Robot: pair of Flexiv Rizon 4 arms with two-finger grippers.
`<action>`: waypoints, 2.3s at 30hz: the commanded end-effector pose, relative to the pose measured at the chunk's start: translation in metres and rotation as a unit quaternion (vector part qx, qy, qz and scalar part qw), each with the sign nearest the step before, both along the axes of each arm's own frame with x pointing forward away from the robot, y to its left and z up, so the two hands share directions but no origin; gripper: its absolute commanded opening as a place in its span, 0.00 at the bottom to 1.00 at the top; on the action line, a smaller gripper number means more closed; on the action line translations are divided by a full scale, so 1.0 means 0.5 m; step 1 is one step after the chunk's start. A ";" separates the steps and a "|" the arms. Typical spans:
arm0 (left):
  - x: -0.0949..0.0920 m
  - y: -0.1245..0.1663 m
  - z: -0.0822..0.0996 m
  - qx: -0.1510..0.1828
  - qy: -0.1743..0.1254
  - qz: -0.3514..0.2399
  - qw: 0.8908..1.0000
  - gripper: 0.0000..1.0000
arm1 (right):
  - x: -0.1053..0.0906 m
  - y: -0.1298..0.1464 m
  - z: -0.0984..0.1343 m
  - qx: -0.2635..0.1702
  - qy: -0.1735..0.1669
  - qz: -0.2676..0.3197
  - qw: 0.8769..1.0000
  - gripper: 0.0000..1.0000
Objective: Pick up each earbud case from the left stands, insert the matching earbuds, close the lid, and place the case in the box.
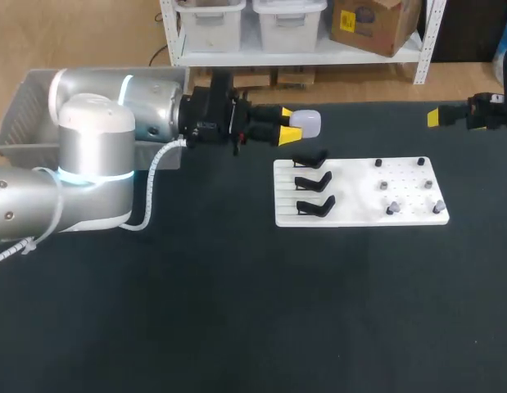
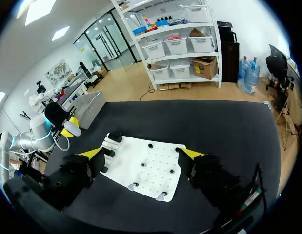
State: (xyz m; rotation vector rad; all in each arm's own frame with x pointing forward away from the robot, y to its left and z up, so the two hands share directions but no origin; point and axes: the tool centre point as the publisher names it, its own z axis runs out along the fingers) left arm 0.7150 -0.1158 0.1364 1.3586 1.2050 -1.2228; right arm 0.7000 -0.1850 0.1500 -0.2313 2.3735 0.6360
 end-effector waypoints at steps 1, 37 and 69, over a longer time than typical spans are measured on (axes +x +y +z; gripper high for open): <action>-0.004 0.000 0.000 -0.001 -0.001 0.004 1.000 0.00 | 0.000 0.000 0.000 0.000 0.000 0.000 1.000 1.00; -0.010 -0.035 -0.015 -0.006 -0.018 -0.004 1.000 0.00 | -0.154 0.284 0.046 -0.006 0.007 0.055 0.998 1.00; -0.010 -0.035 -0.015 -0.006 -0.018 -0.004 1.000 0.00 | -0.036 0.346 -0.031 -0.009 0.074 0.035 0.997 1.00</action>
